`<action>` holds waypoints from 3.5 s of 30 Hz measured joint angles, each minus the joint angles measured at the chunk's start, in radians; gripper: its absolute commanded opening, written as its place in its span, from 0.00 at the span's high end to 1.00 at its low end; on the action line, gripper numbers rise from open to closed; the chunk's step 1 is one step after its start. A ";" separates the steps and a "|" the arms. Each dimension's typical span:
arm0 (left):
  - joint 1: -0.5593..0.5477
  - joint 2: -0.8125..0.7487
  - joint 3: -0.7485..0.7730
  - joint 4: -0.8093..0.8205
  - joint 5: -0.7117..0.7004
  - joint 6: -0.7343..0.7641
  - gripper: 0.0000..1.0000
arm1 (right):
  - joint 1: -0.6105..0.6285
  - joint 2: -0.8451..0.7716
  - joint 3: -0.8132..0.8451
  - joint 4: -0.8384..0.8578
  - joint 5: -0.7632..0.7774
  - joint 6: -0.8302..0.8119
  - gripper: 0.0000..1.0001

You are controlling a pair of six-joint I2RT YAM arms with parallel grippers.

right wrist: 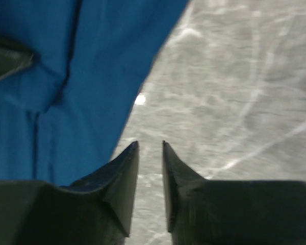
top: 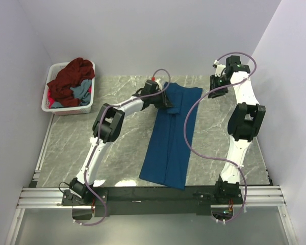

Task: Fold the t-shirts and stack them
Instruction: Fold the tshirt

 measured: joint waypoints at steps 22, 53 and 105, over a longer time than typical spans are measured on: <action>0.190 -0.331 -0.302 -0.043 -0.005 0.232 0.12 | 0.024 -0.064 -0.177 0.046 -0.396 0.037 0.42; -0.357 -1.596 -1.548 -0.235 0.120 1.463 0.48 | 0.790 -1.194 -1.510 0.307 0.003 -0.834 0.49; -0.488 -1.228 -1.479 -0.060 -0.063 1.593 0.53 | 1.069 -1.094 -1.609 0.391 0.152 -0.871 0.49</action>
